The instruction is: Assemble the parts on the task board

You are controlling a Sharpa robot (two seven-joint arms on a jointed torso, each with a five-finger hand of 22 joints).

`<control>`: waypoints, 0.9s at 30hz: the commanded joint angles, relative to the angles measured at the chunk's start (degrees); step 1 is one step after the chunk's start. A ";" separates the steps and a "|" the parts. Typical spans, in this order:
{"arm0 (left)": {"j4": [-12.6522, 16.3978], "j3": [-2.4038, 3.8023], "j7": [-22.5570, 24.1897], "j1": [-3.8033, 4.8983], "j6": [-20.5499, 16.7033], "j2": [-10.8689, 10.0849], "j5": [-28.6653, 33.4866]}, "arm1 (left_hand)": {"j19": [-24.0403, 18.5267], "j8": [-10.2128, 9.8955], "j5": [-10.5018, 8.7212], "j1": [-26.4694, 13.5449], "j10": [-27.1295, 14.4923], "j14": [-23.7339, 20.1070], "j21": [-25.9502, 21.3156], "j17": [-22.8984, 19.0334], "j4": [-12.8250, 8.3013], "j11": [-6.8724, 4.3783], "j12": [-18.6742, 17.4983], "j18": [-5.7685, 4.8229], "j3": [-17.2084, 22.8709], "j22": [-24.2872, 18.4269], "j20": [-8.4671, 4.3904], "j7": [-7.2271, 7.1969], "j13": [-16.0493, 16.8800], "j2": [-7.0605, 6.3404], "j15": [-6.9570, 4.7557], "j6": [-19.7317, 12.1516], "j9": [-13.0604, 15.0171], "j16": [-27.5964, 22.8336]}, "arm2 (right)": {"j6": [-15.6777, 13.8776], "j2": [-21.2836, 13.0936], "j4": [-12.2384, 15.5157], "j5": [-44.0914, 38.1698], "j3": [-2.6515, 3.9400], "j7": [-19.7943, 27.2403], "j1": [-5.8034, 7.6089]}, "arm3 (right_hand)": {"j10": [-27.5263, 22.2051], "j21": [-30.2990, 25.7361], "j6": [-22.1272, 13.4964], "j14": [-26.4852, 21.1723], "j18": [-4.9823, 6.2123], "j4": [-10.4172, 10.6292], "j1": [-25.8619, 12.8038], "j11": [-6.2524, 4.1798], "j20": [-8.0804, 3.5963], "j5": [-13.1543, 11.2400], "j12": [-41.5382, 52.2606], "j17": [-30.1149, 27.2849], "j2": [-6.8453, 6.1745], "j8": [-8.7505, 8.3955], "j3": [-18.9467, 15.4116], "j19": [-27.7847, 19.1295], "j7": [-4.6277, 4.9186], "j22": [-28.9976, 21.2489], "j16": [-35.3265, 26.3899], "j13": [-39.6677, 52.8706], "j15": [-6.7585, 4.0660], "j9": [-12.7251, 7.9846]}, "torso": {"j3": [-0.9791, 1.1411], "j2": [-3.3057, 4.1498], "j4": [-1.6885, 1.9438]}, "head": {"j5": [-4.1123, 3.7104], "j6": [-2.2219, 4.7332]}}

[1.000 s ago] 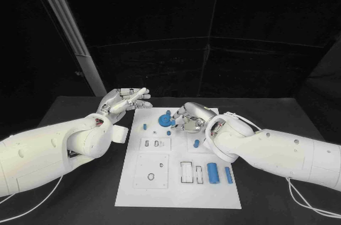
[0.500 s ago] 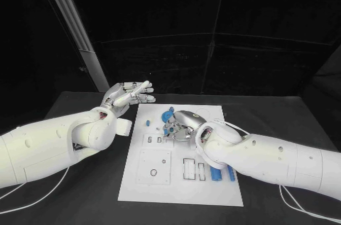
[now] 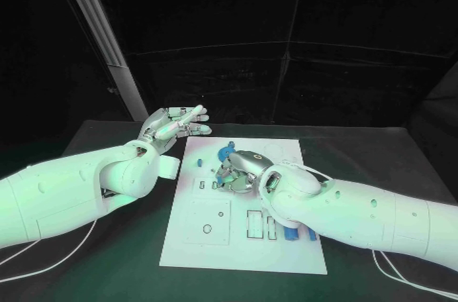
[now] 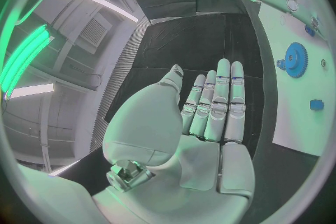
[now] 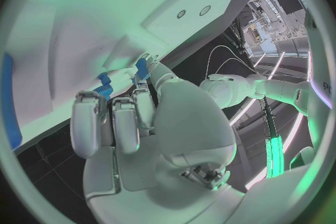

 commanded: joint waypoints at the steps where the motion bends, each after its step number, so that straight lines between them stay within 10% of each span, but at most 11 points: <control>1: 0.01 0.03 0.23 0.11 0.57 0.10 0.27 | 0.24 -0.06 -0.21 0.04 0.07 -0.38 -0.40 0.06 -0.29 0.24 -0.09 0.80 0.00 -0.06 0.15 0.03 0.01 -0.16 0.14 0.05 0.02 -0.32 | 2.33 0.00 0.11 -1.92 0.01 -0.56 0.07 | 0.01 0.01 0.99 4.50 -0.60 -0.11 -0.27 -0.14 -0.26 0.28 0.04 8.52 -0.21 0.05 0.18 -0.06 -0.53 0.18 -0.29 0.31 -0.23 0.12 | -0.02 -0.02 -0.01 | 0.00 -0.18; 23: -0.08 0.03 0.14 0.11 0.68 0.15 0.27 | 0.22 -0.07 -0.20 0.07 0.10 -0.42 -0.45 0.08 -0.35 0.24 -0.11 0.80 0.03 -0.10 0.16 0.02 0.01 -0.16 0.15 0.09 0.03 -0.40 | 5.08 0.01 0.18 -5.63 0.01 -2.77 0.04 | -0.58 -0.15 0.13 4.45 -0.56 0.01 -2.37 0.16 -0.13 1.44 -0.96 8.29 -2.12 -0.79 0.54 -0.17 -0.13 -0.06 -0.47 -0.39 -0.03 -0.17 | -0.04 -0.02 0.07 | -0.15 -0.45; 27: -0.10 0.03 0.13 0.11 0.68 0.15 0.27 | 0.22 -0.07 -0.20 0.07 0.10 -0.42 -0.45 0.08 -0.35 0.24 -0.11 0.80 0.03 -0.10 0.16 0.02 0.01 -0.16 0.15 0.09 0.03 -0.40 | 5.11 0.07 0.14 -5.81 0.01 -3.03 0.04 | -2.42 -0.24 -2.14 4.41 -0.55 0.73 -4.35 0.77 0.24 5.24 -4.06 8.17 -3.96 -1.70 -0.02 -0.23 0.60 -0.17 -0.58 -2.83 0.47 -0.64 | -0.02 -0.03 0.05 | -0.10 -0.50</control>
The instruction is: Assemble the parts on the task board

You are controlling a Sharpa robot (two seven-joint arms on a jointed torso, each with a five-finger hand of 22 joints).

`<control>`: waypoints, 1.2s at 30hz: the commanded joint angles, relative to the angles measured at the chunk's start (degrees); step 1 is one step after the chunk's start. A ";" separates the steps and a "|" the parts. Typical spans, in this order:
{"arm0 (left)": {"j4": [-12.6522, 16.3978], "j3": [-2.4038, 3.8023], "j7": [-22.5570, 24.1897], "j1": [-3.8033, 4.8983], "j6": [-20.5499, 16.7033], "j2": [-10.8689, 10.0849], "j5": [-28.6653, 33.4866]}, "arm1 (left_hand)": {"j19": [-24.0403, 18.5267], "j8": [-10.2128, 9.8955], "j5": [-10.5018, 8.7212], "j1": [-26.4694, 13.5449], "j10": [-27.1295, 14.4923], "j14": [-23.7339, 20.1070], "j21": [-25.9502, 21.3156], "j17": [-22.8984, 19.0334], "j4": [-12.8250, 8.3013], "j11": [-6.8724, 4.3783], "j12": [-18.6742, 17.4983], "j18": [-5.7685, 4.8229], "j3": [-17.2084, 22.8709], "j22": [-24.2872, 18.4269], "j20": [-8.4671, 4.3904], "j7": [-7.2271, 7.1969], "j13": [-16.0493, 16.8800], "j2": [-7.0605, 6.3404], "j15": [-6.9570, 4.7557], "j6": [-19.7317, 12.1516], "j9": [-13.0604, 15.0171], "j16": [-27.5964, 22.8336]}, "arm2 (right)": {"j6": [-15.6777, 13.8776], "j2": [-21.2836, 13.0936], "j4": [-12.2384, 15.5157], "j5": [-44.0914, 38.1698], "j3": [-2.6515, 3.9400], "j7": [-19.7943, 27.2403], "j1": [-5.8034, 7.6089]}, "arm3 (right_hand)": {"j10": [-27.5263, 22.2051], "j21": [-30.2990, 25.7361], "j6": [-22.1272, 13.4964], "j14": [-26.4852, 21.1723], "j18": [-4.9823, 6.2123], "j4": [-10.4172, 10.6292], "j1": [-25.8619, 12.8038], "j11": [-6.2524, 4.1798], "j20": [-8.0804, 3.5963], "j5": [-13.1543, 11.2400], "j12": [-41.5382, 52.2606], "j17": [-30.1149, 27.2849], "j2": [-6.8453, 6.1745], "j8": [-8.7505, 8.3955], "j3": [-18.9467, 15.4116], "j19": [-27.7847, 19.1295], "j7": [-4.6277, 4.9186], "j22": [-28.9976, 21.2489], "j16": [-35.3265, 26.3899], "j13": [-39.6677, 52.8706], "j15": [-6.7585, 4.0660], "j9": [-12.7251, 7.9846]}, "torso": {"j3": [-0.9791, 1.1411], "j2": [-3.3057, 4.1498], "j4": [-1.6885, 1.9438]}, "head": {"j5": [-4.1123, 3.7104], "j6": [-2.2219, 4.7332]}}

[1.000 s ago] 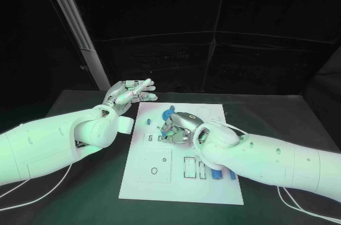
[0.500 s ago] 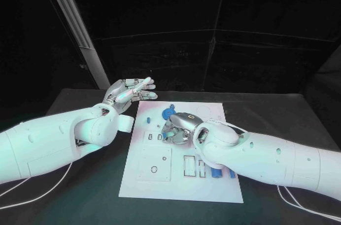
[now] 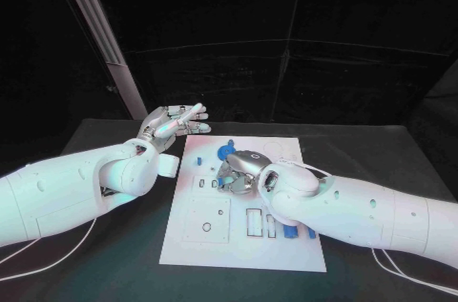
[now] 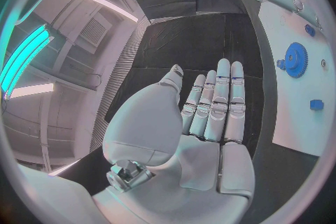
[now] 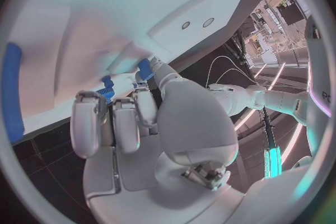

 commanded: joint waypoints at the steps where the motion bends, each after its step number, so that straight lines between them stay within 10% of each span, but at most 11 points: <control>1: 0.02 0.03 0.20 0.10 0.68 0.06 0.14 | 0.22 -0.07 -0.20 0.07 0.10 -0.42 -0.23 0.10 -0.35 0.24 -0.11 0.80 0.03 -0.05 0.16 0.02 0.01 -0.16 0.15 0.09 0.02 -0.40 | 1.50 0.02 -0.14 -1.21 -0.13 -1.20 -0.08 | -0.86 -0.24 -1.99 4.41 -0.56 0.52 -1.35 0.39 0.34 2.39 -1.27 8.16 -1.02 -0.53 -0.50 -0.23 0.33 -0.10 -0.30 -0.70 0.56 -0.36 | 0.00 -0.02 0.00 | 0.05 -0.06; 11: 0.01 0.03 0.17 0.10 0.74 0.05 0.14 | 0.22 -0.07 -0.20 0.07 0.10 -0.42 -0.23 0.10 -0.35 0.24 -0.11 0.80 0.03 -0.05 0.16 0.02 0.01 -0.16 0.15 0.09 0.02 -0.40 | 0.20 0.11 -0.02 -1.68 -0.13 -1.06 -0.08 | -1.65 -0.37 -4.71 4.37 -0.50 0.89 -2.07 0.91 0.84 2.29 -2.49 8.06 -2.03 -0.49 -0.91 -0.36 0.89 -0.32 -0.41 -1.84 1.04 -0.36 | 0.01 0.00 -0.02 | -0.08 -0.10; 22: -0.04 0.03 0.11 0.10 0.79 0.05 0.14 | 0.22 -0.07 -0.20 0.07 0.10 -0.42 -0.23 0.10 -0.35 0.24 -0.11 0.80 0.03 -0.05 0.16 0.02 0.01 -0.16 0.15 0.09 0.02 -0.40 | -2.97 0.07 0.34 -1.88 -0.13 -1.08 -0.09 | -2.05 -0.50 -7.84 4.31 -0.46 3.83 -5.28 1.51 1.35 -7.11 -2.94 7.89 -4.06 -0.36 -5.35 -0.46 1.41 -0.50 -0.60 -2.70 1.56 -0.26 | 0.00 -0.02 -0.03 | -0.11 -0.03; 27: -0.08 0.03 -0.27 0.10 0.84 0.09 -0.30 | 0.43 -0.10 -0.20 0.11 0.21 -0.10 -0.20 0.25 -0.45 0.19 -0.15 0.86 0.08 -0.09 0.12 -0.03 0.01 -0.16 0.07 0.17 0.03 -0.37 | -8.58 -0.74 1.28 -1.86 -0.13 0.31 -0.18 | -2.26 -0.61 -9.07 4.25 -0.41 5.76 -6.00 1.86 1.64 -7.23 -2.89 7.70 -4.53 -0.23 -8.50 -0.56 1.74 -0.71 -0.76 -2.86 1.85 -0.21 | 0.02 -0.03 0.00 | -0.10 -0.03; 32: 0.06 0.03 -2.81 0.09 1.30 -0.28 -4.70 | 7.30 0.27 -0.23 -0.55 5.25 9.03 3.65 3.86 -0.49 -1.83 1.67 0.92 0.04 1.42 -2.67 -1.32 0.84 -0.28 -2.73 1.95 0.17 4.92 | -12.38 -4.89 4.10 3.35 -0.09 13.32 -0.12 | -2.82 -1.18 -9.55 3.86 -0.19 5.98 -3.73 1.97 1.78 -7.04 -3.32 6.17 -3.18 -0.06 -9.37 -1.11 1.85 -1.86 -1.76 -3.37 1.95 -0.14 | 0.05 -0.17 -0.08 | -0.06 0.21; 36: 0.46 0.03 -7.91 0.11 3.17 -0.99 -11.50 | 16.00 1.43 -0.28 -1.11 11.66 19.67 9.99 10.42 -0.16 -4.46 4.16 0.91 -0.04 4.44 -5.88 -3.33 2.39 -0.54 -6.02 5.23 0.62 14.66 | -10.73 -9.36 6.52 11.68 -0.04 23.27 0.86 | -7.93 -6.48 -9.21 1.81 1.71 5.35 -0.92 1.84 1.69 -6.99 -10.69 -0.99 -1.90 0.49 -10.40 -5.80 1.70 -11.90 -7.02 -9.72 1.81 0.02 | -0.02 -0.41 -0.23 | 0.26 0.30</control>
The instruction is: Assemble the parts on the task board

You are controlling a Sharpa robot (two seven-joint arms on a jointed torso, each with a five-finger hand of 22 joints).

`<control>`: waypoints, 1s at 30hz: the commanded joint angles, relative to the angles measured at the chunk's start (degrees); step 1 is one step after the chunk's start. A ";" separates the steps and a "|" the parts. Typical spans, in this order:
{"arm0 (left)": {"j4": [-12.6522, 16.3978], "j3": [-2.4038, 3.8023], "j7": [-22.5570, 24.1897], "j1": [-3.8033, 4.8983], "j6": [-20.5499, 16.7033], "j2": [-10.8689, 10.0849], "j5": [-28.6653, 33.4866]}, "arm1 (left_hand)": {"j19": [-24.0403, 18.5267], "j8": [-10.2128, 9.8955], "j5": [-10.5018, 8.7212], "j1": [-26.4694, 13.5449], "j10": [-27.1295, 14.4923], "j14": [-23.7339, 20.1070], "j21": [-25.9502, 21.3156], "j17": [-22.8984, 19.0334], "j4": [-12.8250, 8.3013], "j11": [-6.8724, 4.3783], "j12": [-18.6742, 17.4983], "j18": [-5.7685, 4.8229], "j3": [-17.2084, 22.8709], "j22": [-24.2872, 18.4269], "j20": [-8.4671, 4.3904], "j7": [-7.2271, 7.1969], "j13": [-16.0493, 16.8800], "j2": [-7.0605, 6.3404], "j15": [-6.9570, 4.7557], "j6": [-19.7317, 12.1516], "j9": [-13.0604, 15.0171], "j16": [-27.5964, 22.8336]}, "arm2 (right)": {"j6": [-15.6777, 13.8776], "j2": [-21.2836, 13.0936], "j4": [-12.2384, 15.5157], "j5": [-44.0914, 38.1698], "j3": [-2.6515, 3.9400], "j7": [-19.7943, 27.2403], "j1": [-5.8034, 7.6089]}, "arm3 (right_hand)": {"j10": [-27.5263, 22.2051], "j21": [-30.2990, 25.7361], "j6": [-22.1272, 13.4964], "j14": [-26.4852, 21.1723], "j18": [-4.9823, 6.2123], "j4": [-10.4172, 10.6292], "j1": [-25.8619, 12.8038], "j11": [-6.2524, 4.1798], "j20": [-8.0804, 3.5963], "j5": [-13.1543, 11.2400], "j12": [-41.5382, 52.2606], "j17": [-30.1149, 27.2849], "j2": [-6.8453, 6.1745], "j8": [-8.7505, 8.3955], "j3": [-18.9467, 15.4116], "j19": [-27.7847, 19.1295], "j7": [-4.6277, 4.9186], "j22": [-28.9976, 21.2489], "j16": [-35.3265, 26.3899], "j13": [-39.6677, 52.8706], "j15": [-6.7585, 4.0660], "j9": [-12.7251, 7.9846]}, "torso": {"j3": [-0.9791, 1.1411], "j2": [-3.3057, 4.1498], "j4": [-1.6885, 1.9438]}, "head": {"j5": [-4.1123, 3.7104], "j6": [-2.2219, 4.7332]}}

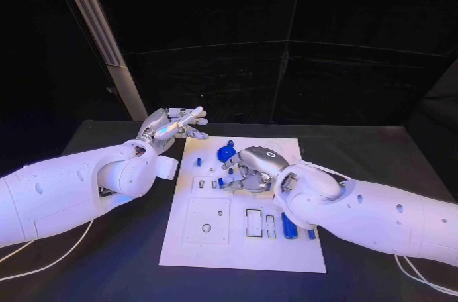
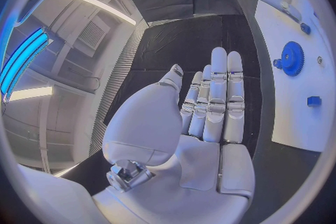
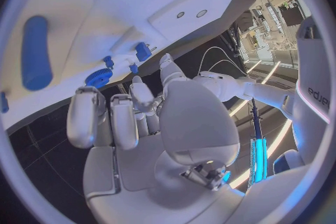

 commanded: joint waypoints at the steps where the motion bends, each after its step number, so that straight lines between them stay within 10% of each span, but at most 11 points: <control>1: 0.37 0.04 -7.97 0.13 3.39 -0.47 -10.57 | 5.32 0.64 -0.32 -0.84 5.39 4.73 4.42 13.85 0.27 -2.01 2.51 1.01 -0.31 2.21 -2.05 -1.44 1.57 -0.07 -2.05 1.97 0.28 15.86 | -1.10 -2.95 1.90 12.49 0.11 16.27 1.21 | -2.00 -2.63 0.44 1.46 1.40 -0.44 1.85 -0.20 -0.17 0.27 -3.06 -2.14 0.58 0.51 -0.79 -2.05 -0.30 -4.50 -2.54 -2.82 0.05 0.11 | -0.05 -0.35 -0.18 | 0.26 0.14; 2: 0.48 0.04 -11.01 0.18 3.98 -0.61 -13.15 | 7.97 0.87 -0.17 -1.44 7.34 5.81 7.66 26.82 0.77 -3.09 4.02 0.26 -0.53 4.03 -3.03 -2.33 2.96 -0.27 -3.65 2.92 0.56 30.51 | 0.07 -4.22 2.41 15.65 0.13 18.01 1.64 | -4.95 -5.79 0.90 0.03 2.44 -0.91 3.05 -0.35 -0.29 0.68 -7.55 -6.48 1.05 0.80 -0.70 -4.65 -0.49 -10.10 -6.01 -6.49 -0.02 0.19 | -0.04 -0.54 -0.21 | 0.32 0.07; 6: 0.95 0.05 -23.63 0.76 7.96 -0.92 -25.38 | 9.27 2.65 -1.94 -7.03 8.66 6.05 16.00 52.28 5.43 -3.76 12.02 0.10 -5.23 10.80 -4.45 -3.69 9.69 -1.26 -4.09 3.67 1.82 54.75 | 3.72 -8.69 3.80 27.50 0.19 22.51 3.41 | -10.22 -23.11 3.44 -6.00 6.07 -2.09 6.59 -0.75 -1.06 0.53 -26.39 -26.20 2.84 1.13 -1.13 -13.82 -1.31 -33.79 -26.02 -21.66 -0.72 0.13 | 0.11 -1.08 -0.29 | 0.57 0.03; 10: 1.37 0.06 -34.18 1.58 11.75 -0.73 -34.65 | 13.19 6.08 -1.67 -10.49 6.55 7.29 33.81 65.35 5.17 -4.76 22.27 -2.50 -8.97 33.06 -5.08 -4.20 17.80 0.26 -4.37 4.03 3.72 65.84 | 5.93 -12.05 3.85 36.06 0.21 23.71 4.72 | -11.23 -36.18 3.16 -12.16 6.20 -1.54 8.04 0.64 0.35 0.65 -42.77 -40.73 4.55 -0.35 -0.90 -17.10 0.09 -43.90 -46.78 -34.07 0.82 -0.20 | 0.30 -1.79 -0.25 | 0.56 -0.08; 17: 0.94 0.01 -50.50 4.78 23.41 1.51 -45.07 | 14.00 14.16 -1.44 -10.73 1.57 8.47 47.98 70.93 5.89 -5.14 44.87 -4.35 -13.43 50.89 -5.19 -4.95 38.70 4.46 -4.74 0.39 8.90 70.06 | 5.33 -14.99 1.86 45.82 0.21 24.50 5.52 | -7.55 -50.99 3.71 -12.76 6.35 -2.39 9.51 2.71 2.76 0.88 -56.10 -50.42 4.45 -0.52 -0.86 -16.63 1.67 -53.54 -64.19 -50.46 3.40 -0.12 | 0.74 -2.95 -0.50 | 0.99 -0.67; 23: -1.26 -3.18 -56.37 8.42 27.97 5.20 -47.47 | 14.09 16.86 -1.80 -13.01 1.73 8.47 49.71 70.93 6.02 -5.62 48.08 -4.63 -16.93 53.31 -5.35 -5.32 42.09 3.22 -5.08 0.14 10.78 70.06 | 4.14 -15.78 0.22 47.66 0.21 24.36 5.68 | -7.01 -53.71 3.94 -11.22 6.37 -3.37 9.70 2.65 2.78 2.09 -57.36 -51.49 4.27 -0.45 -0.35 -15.16 1.79 -55.41 -65.33 -53.96 3.30 -0.14 | 0.96 -3.66 -0.52 | 1.61 -1.11; 30: -4.53 -5.65 -59.35 9.76 26.02 9.73 -48.11 | 14.14 19.68 -1.75 -12.77 1.96 8.47 50.90 70.93 5.98 -6.00 49.97 -4.83 -18.36 55.08 -5.64 -5.82 43.96 3.73 -5.39 -0.30 13.04 70.06 | 4.18 -15.86 -0.70 48.16 0.20 23.50 5.73 | -7.07 -54.90 3.53 -11.54 6.32 -3.97 9.81 2.80 2.77 4.35 -57.63 -51.83 4.13 -0.50 0.29 -14.59 1.97 -56.17 -65.66 -55.67 3.40 -0.18 | 1.19 -3.95 -0.47 | 2.20 -1.55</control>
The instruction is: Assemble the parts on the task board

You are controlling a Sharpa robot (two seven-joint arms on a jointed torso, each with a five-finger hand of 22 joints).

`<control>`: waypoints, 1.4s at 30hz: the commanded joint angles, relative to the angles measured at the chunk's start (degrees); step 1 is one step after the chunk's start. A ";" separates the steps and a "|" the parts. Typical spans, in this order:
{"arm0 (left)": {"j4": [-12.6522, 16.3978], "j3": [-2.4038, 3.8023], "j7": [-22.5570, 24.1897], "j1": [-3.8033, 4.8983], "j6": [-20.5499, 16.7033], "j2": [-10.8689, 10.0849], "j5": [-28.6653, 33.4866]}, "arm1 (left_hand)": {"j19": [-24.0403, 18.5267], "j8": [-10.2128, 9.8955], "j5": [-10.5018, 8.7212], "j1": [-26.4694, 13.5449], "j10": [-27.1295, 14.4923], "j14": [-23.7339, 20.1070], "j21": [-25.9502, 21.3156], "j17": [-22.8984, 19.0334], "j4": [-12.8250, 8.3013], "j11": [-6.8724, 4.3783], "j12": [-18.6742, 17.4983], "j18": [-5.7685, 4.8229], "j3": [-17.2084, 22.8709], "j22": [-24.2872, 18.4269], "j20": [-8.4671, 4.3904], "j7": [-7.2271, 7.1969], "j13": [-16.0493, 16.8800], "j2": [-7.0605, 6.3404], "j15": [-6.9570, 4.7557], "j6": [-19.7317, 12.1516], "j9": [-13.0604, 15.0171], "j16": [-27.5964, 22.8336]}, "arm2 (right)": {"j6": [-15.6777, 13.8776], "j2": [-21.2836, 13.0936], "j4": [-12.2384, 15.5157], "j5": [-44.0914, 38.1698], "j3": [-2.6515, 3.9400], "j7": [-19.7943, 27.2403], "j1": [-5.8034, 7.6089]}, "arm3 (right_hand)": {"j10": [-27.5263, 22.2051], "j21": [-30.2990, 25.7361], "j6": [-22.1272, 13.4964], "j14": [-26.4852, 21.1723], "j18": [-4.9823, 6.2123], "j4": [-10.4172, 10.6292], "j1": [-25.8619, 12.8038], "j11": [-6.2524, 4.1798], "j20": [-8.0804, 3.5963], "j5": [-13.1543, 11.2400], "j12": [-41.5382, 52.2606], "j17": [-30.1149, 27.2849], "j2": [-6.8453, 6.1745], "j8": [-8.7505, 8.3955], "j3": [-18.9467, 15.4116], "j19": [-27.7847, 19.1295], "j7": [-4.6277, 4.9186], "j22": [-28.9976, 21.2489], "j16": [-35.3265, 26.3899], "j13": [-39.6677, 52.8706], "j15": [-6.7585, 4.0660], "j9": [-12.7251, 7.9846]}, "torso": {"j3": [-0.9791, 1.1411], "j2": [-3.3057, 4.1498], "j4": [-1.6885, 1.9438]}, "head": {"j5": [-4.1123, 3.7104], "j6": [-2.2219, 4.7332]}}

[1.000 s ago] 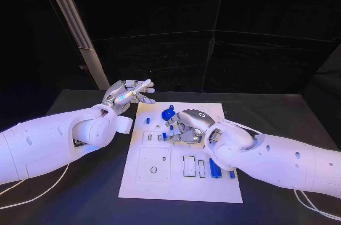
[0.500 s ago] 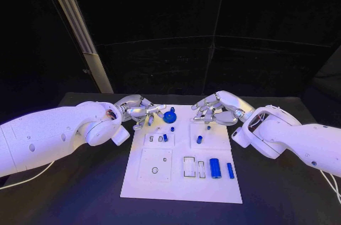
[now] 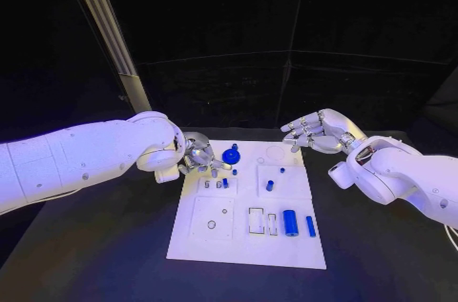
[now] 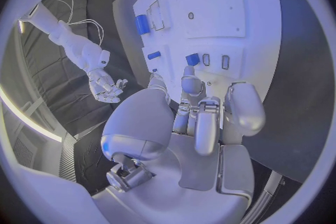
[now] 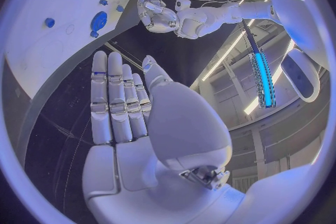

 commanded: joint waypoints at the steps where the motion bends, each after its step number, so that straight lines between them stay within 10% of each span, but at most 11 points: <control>1: -1.27 -0.46 -5.30 0.34 1.36 1.45 -2.81 | 0.22 1.42 -0.13 -0.16 0.73 5.95 0.81 15.06 0.07 -0.54 1.35 -0.85 -0.64 1.25 -0.26 -0.57 1.34 0.64 -0.44 0.00 1.07 0.17 | -0.10 0.12 -0.24 2.47 0.03 0.46 0.10 | 0.32 -0.49 -0.23 -0.01 0.25 -0.36 0.19 0.22 -0.14 0.29 -0.20 -0.12 0.04 -0.04 0.05 0.49 0.29 -0.15 -0.31 -0.30 0.26 -0.03 | 0.15 -0.30 0.04 | 0.31 -0.22; 11: -5.25 -1.89 -7.21 0.40 1.87 5.96 -2.89 | 0.97 6.71 -0.08 -0.31 2.23 5.95 2.87 15.06 0.02 -1.23 4.56 -1.32 -2.26 4.58 -0.84 -1.40 4.61 1.71 -1.06 -1.68 6.01 0.17 | 0.13 0.64 -0.81 2.56 0.03 -0.32 0.10 | 0.25 -1.28 -0.57 -0.28 0.22 -0.45 -0.33 0.36 -0.02 0.78 -0.24 -0.32 -0.22 -0.08 0.20 0.75 0.42 -0.64 -0.50 -1.30 0.41 -0.05 | 0.09 -0.14 -0.01 | 1.00 -0.76; 42: -11.38 -2.19 -8.86 -0.89 6.42 11.47 -2.09 | 0.73 8.99 3.13 2.51 1.05 5.95 3.09 15.06 -0.38 -0.97 3.88 -1.32 -1.47 5.01 -0.59 -1.14 3.48 1.99 -0.82 -4.37 9.09 0.17 | 0.66 1.81 -1.83 2.22 0.02 -1.80 0.10 | 0.09 -2.78 -1.20 -0.70 0.21 -1.78 -0.07 0.51 -0.06 3.24 -0.09 -0.74 -1.01 -0.06 1.34 1.49 0.61 -1.56 -0.74 -3.46 0.47 -0.04 | 0.12 -0.14 0.04 | 0.98 -1.68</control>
